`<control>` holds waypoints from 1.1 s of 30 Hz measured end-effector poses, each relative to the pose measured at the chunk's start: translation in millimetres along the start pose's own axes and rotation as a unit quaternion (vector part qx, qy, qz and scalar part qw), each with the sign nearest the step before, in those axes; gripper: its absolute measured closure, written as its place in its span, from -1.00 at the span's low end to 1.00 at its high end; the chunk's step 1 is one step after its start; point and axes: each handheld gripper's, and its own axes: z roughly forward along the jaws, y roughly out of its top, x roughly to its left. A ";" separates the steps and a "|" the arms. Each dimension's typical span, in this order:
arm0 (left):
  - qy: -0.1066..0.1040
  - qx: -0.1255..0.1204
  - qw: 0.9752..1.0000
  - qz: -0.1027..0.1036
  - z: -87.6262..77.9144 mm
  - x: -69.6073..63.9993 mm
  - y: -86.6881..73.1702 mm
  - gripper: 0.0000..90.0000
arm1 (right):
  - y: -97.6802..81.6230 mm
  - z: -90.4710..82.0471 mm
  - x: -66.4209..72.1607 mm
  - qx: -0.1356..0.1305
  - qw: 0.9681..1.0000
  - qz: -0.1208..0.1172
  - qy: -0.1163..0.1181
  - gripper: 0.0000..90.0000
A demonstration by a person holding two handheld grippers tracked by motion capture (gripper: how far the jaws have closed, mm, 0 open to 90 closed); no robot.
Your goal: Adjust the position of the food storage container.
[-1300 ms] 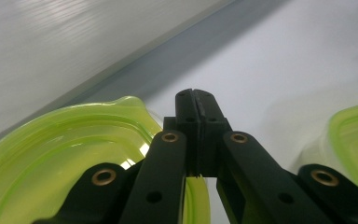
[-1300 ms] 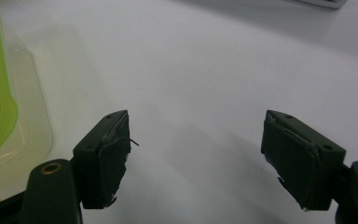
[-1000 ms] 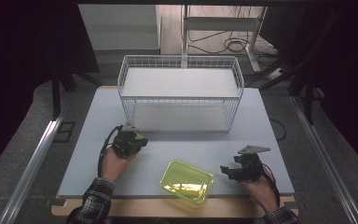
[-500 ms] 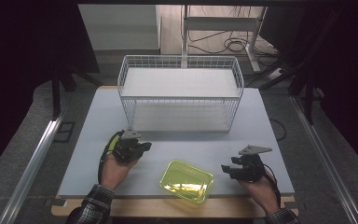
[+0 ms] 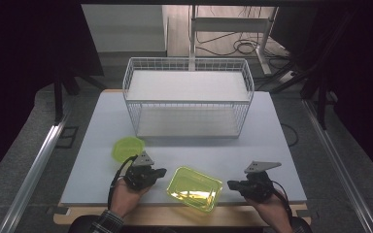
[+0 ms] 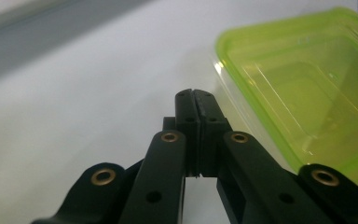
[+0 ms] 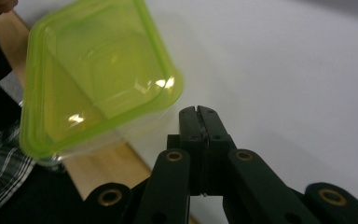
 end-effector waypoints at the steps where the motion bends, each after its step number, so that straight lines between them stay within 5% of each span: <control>1: 0.000 0.000 1.000 0.000 0.0 0.0 0.0 0.99 | -2.0 1.0 2.1 0.006 1.000 0.002 0.004 0.98; 13: -0.033 0.028 0.999 -0.005 13.1 -13.8 -11.2 0.99 | -8.2 21.8 14.4 0.049 0.998 0.016 0.047 0.94; 16: -0.031 0.031 0.999 -0.006 13.8 -13.8 -10.9 0.99 | -3.8 26.6 14.7 0.054 0.998 0.009 0.037 0.93; 33: -0.025 0.041 0.999 -0.020 23.7 -12.8 -6.6 0.97 | 44.0 62.4 -30.2 0.057 0.997 0.051 0.013 0.91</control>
